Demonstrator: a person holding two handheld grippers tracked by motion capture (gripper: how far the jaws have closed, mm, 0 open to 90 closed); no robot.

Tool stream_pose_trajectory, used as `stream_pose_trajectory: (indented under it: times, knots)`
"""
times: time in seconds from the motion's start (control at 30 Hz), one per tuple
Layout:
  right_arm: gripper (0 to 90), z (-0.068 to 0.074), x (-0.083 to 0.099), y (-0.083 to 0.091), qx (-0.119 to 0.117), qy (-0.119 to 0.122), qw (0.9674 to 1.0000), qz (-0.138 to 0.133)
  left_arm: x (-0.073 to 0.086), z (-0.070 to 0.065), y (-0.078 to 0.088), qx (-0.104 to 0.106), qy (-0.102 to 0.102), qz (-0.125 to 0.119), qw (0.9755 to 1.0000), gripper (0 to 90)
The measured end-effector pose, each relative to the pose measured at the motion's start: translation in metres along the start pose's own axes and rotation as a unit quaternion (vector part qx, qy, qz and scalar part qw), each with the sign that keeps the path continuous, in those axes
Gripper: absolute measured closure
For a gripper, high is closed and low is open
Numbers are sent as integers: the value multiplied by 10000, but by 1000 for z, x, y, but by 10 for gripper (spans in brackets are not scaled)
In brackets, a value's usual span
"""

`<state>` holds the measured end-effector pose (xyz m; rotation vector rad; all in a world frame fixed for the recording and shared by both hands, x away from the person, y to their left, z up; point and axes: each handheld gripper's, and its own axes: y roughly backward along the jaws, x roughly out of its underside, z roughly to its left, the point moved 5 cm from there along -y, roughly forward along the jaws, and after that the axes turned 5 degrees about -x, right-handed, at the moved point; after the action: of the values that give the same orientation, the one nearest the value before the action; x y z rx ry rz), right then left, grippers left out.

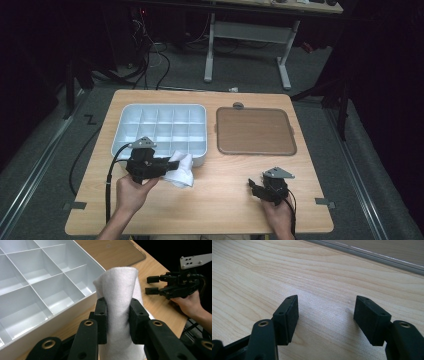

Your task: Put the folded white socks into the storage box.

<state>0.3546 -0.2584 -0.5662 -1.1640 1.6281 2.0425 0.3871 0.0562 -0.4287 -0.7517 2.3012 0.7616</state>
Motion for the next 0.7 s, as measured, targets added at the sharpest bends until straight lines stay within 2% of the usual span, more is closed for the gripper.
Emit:
stream_pose_trajectory:
  times: [0.33,0.47,0.53,0.7]
  knots:
    - [369,0,0,0,4,7,10000,-3,-22,-1,1,175,121,-158,9996,723]
    - [369,0,0,0,5,5,10000,-3,-29,-1,0,160,95,-202,9996,723]
    - [369,0,0,0,10,5,10000,-5,-34,1,0,175,154,-252,9994,723]
    - [369,0,0,0,9,1,10000,-3,-44,7,-5,124,160,-268,9994,723]
